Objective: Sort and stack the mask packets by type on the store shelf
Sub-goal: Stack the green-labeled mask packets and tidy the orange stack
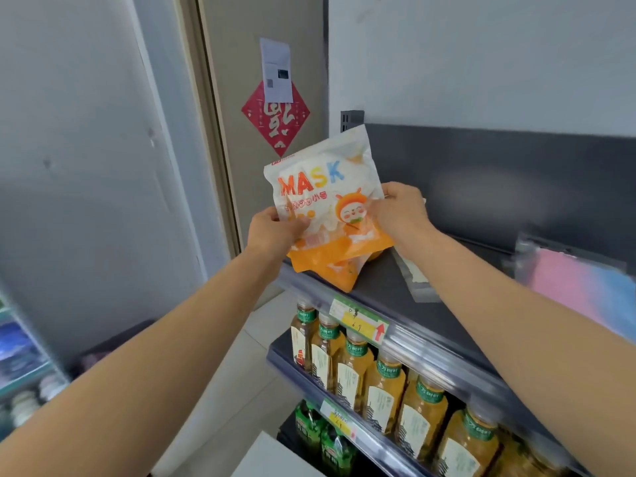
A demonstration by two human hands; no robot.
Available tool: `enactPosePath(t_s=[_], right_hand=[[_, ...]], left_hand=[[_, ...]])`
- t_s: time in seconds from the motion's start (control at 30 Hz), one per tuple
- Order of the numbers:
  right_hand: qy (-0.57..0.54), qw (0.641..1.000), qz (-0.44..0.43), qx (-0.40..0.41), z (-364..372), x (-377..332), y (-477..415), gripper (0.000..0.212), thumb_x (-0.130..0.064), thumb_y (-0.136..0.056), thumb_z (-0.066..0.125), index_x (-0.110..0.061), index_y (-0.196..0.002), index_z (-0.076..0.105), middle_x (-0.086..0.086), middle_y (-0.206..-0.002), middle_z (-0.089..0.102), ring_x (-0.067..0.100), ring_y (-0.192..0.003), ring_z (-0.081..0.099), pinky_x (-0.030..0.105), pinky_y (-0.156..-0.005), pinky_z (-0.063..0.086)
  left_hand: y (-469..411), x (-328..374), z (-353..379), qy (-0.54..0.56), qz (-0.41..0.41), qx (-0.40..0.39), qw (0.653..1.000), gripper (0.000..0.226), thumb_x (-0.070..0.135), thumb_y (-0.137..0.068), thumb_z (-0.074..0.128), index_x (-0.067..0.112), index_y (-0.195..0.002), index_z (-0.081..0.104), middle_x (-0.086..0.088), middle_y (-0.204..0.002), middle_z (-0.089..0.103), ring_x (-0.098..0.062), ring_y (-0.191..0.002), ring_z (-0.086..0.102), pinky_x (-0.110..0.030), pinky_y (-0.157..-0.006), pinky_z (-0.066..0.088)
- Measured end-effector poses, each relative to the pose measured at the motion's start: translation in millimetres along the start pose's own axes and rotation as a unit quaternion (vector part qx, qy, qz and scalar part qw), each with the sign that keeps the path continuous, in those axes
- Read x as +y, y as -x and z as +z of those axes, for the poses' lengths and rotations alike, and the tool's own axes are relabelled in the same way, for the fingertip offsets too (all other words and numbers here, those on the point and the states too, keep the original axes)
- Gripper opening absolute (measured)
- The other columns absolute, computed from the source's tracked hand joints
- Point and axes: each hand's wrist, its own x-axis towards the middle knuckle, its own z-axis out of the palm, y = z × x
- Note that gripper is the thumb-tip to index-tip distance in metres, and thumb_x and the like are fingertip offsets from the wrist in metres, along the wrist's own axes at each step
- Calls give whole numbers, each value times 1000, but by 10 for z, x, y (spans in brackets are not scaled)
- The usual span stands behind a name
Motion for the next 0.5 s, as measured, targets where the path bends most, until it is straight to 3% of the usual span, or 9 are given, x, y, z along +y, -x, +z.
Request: enactPosePath(t_s=[0.07,0.17,0.3,0.4,0.5], right_hand=[[0,1000,7,-12,81,-3,-27,28,0,-84,53,3,-110,61,20,-110,67,36,-104,64,56,-86,53],[14,1000,4,-27,172,-4,-71,26,-1,-83,56,0,-107,65,17,-108,69,34,-102,65,53,-88,54],[34,999,0,-4,252,-35,-97,26,0,-84,54,4,-109,63,22,-112,66,39,-106,62,57,-88,51],[48,999,-1,24,322,-23,-133,20,2,-88,50,-3,-94,68,13,-99,70,30,-98,66,47,-89,55],[73,996,11,59,411,14,-200,16,2,-87,53,10,-95,63,20,-91,65,32,-87,63,39,-76,55]], left_hand=[[-68,-13,-63,-1,-1,21,1000,34,7,-88,65,3,-120,55,-9,-112,65,-18,-81,64,-22,-56,51],[-215,-23,-155,-4,-2,50,999,44,10,-86,68,5,-125,48,-7,-114,63,-18,-84,64,-21,-53,50],[-407,-36,-209,-2,-1,31,1000,35,7,-83,71,5,-110,49,-5,-102,63,-17,-82,64,-23,-54,49],[-523,-47,-236,2,9,1,1000,31,4,-83,70,10,-103,47,2,-89,57,-13,-76,61,-23,-56,49],[-671,-63,-305,6,17,-28,999,28,2,-82,70,12,-97,49,-2,-94,60,-21,-85,64,-35,-72,57]])
